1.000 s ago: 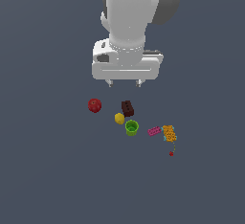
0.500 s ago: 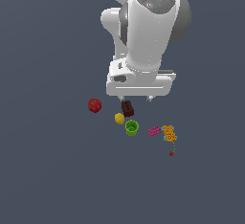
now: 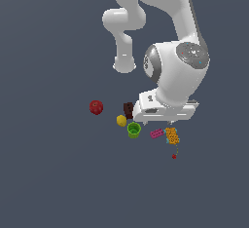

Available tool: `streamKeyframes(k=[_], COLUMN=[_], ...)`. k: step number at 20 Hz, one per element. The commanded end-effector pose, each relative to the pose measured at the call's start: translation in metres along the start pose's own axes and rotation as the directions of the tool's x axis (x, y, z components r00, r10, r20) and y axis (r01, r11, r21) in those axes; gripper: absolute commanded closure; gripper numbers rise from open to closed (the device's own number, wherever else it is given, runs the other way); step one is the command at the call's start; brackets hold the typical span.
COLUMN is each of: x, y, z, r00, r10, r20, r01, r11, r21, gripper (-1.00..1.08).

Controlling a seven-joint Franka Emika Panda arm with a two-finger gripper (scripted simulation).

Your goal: Pick up a designated object from a clutter of objects.

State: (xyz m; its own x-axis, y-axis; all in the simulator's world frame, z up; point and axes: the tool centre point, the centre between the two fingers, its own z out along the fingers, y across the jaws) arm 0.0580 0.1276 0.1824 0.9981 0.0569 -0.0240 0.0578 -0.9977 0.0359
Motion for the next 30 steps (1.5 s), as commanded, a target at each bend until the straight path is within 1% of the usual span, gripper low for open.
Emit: streamKeyframes(k=[1, 5, 8, 14, 18, 24, 30], x=[0.008, 0.016, 0.018, 0.019, 0.019, 0.018, 0.018], y=[-0.024, -0.057, -0.077, -0.105, -0.113, -0.113, -0.114], z=[0.023, 0.056, 0.076, 0.103, 0.111, 0.115, 0.14], r00=[1.0, 1.0, 1.0, 0.999, 0.999, 0.999, 0.999], r10=[-0.006, -0.014, -0.018, -0.023, -0.024, -0.025, -0.025], r20=[-0.007, -0.015, -0.019, -0.024, -0.025, -0.023, -0.024], r01=[0.006, 0.014, 0.019, 0.023, 0.025, 0.026, 0.026], r11=[1.0, 1.0, 1.0, 0.999, 0.999, 0.999, 0.999], r21=[0.004, 0.013, 0.02, 0.031, 0.035, 0.034, 0.035], gripper=[-0.92, -0.92, -0.92, -0.92, -0.92, -0.92, -0.92])
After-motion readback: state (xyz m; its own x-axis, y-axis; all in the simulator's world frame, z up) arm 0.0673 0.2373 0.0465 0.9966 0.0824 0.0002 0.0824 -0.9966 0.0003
